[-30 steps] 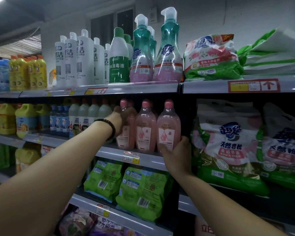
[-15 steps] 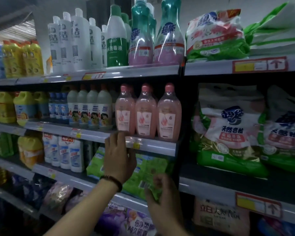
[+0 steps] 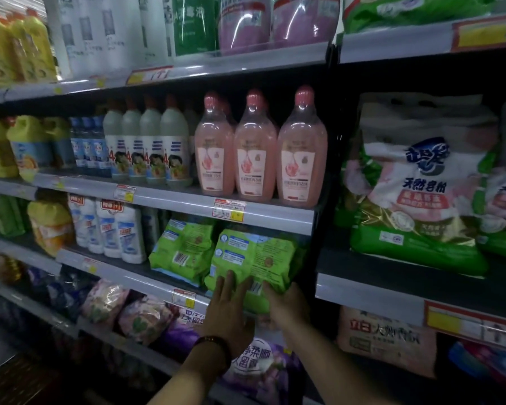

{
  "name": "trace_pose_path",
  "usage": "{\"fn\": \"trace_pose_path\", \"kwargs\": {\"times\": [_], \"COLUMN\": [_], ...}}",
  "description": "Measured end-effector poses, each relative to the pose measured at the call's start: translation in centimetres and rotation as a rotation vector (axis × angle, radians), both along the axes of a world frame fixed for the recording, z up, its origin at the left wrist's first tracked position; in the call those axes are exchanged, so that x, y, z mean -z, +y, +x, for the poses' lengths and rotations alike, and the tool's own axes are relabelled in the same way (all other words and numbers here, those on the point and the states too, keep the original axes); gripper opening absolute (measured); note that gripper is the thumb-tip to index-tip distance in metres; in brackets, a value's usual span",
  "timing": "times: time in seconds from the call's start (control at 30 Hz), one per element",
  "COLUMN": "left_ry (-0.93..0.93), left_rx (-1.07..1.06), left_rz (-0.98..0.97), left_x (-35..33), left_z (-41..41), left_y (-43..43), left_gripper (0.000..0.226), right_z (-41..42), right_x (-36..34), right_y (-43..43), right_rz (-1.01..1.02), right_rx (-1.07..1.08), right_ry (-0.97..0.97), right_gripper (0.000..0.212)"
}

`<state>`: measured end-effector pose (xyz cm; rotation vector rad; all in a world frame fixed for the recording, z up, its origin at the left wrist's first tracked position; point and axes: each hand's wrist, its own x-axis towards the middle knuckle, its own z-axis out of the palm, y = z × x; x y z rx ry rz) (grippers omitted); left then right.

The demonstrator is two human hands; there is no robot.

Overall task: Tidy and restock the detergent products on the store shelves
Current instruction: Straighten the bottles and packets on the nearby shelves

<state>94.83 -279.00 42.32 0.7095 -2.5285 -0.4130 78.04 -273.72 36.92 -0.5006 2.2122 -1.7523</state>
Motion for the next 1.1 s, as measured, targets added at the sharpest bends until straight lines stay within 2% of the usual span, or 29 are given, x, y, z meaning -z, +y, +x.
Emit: {"fn": "trace_pose_path", "kwargs": {"times": [0.1, 0.2, 0.3, 0.4, 0.5, 0.57, 0.63, 0.73, 0.83, 0.87, 0.93, 1.0, 1.07, 1.1], "left_ry": [0.002, 0.020, 0.084, 0.203, 0.355, 0.432, 0.468, 0.511, 0.577, 0.608, 0.656, 0.728, 0.825, 0.856], "left_rx": [-0.023, -0.027, -0.039, -0.088, -0.166, -0.181, -0.170, -0.202, -0.211, -0.210, -0.239, -0.363, -0.503, -0.540], "left_rz": [-0.030, -0.047, -0.062, -0.100, -0.205, -0.324, -0.347, -0.280, -0.238, -0.221, -0.167, -0.003, 0.200, 0.286], "left_x": [0.9, 1.4, 1.0, -0.2, -2.2, -3.2, -3.8, -4.6, -4.6, -4.5, -4.7, -5.5, -6.2, -6.2], "left_z": [-0.3, -0.2, 0.3, 1.3, 2.9, 4.5, 6.7, 10.1, 12.9, 13.7, 14.9, 15.8, 16.5, 16.8], "left_y": [-0.1, -0.5, -0.3, 0.2, 0.7, 0.9, 1.4, 2.9, 4.6, 5.3, 6.8, 8.4, 9.6, 10.1], "left_gripper": [0.097, 0.105, 0.110, 0.115, 0.095, 0.079, 0.076, 0.075, 0.060, 0.058, 0.054, 0.048, 0.039, 0.038], "right_z": [0.0, 1.3, 3.7, 6.2, 9.2, 10.9, 12.5, 14.5, 17.1, 17.5, 18.3, 19.0, 19.5, 19.8], "right_x": [-2.0, -5.2, -8.8, -11.6, -14.1, -15.4, -16.7, -17.9, -18.4, -17.9, -16.7, -15.2, -12.8, -11.7], "right_y": [0.0, 1.4, 2.7, 3.8, 5.4, 6.7, 7.9, 9.6, 11.9, 12.6, 14.0, 15.0, 15.8, 16.1], "right_rz": [0.099, 0.152, 0.070, -0.090, -0.153, -0.178, -0.161, -0.119, -0.209, -0.243, -0.294, -0.288, -0.246, -0.235], "right_rx": [0.041, 0.049, 0.007, -0.046, -0.120, -0.187, -0.240, -0.358, -0.480, -0.498, -0.472, -0.411, -0.306, -0.250], "right_ry": [-0.003, 0.058, 0.037, -0.120, -0.273, -0.282, -0.245, -0.214, -0.345, -0.326, -0.216, -0.122, -0.138, -0.178], "right_gripper": [0.077, 0.057, 0.046, 0.036, 0.023, 0.019, 0.026, 0.037, 0.040, 0.036, 0.020, 0.015, 0.010, 0.019]}}
